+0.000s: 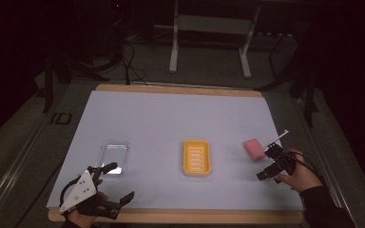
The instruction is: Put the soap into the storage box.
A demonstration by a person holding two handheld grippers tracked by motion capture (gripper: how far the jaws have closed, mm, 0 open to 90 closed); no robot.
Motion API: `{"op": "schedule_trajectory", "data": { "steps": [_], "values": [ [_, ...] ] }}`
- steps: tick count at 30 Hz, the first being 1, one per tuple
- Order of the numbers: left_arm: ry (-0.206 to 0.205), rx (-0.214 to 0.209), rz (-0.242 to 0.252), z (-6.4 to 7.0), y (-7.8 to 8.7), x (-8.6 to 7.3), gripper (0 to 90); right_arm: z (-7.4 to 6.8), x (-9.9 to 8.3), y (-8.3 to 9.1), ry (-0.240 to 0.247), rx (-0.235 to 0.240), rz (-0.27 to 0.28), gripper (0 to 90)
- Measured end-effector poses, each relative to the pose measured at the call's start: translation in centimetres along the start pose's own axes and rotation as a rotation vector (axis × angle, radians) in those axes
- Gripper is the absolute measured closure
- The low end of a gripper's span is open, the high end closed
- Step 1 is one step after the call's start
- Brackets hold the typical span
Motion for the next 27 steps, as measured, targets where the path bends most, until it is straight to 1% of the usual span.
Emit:
{"op": "schedule_trajectory", "data": {
  "steps": [3, 5, 6, 8, 16, 17, 19, 23, 25, 27],
  "values": [
    [0.000, 0.000, 0.000, 0.0, 0.0, 0.0, 0.3, 0.2, 0.4, 0.1, 0.019, 0.011, 0.020, 10.5],
    [0.002, 0.000, 0.000, 0.0, 0.0, 0.0, 0.3, 0.4, 0.7, 0.2, 0.020, 0.015, 0.038, 10.5],
    [0.002, 0.000, 0.000, 0.0, 0.0, 0.0, 0.3, 0.4, 0.7, 0.2, 0.020, 0.015, 0.038, 10.5],
    [0.002, -0.001, -0.001, 0.0, 0.0, 0.0, 0.3, 0.7, 1.2, 0.5, 0.017, 0.014, 0.061, 10.6],
    [0.003, -0.003, -0.007, 0.0, -0.1, -0.1, 0.3, 1.5, 2.6, 0.9, 0.033, 0.004, 0.089, 13.5],
    [0.003, -0.003, -0.008, 0.0, -0.1, -0.1, 0.3, 1.7, 2.8, 0.9, 0.026, 0.006, 0.093, 13.7],
    [0.004, -0.003, -0.006, 0.0, -0.1, -0.1, 0.3, 1.8, 3.1, 0.9, 0.032, 0.006, 0.095, 13.6],
    [0.006, -0.005, -0.008, 0.0, -0.1, -0.1, 0.3, 2.3, 3.7, 1.0, 0.029, 0.004, 0.104, 13.6],
    [0.006, -0.005, -0.006, 0.0, -0.1, -0.1, 0.3, 2.5, 4.0, 1.1, 0.024, 0.004, 0.113, 13.6],
    [0.005, -0.005, -0.009, 0.0, -0.1, -0.1, 0.3, 2.7, 4.2, 1.0, 0.008, 0.009, 0.111, 13.5]
  ]
}}
Point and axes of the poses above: each handheld gripper's, and its own axes: y roughly backward along the jaws, x roughly out of its top, z roughly to its right, the point moved 10 cm from there along -y, roughly forward along the jaws, and after that the axes turned 9 degrees about x, right-handed, at the moved point
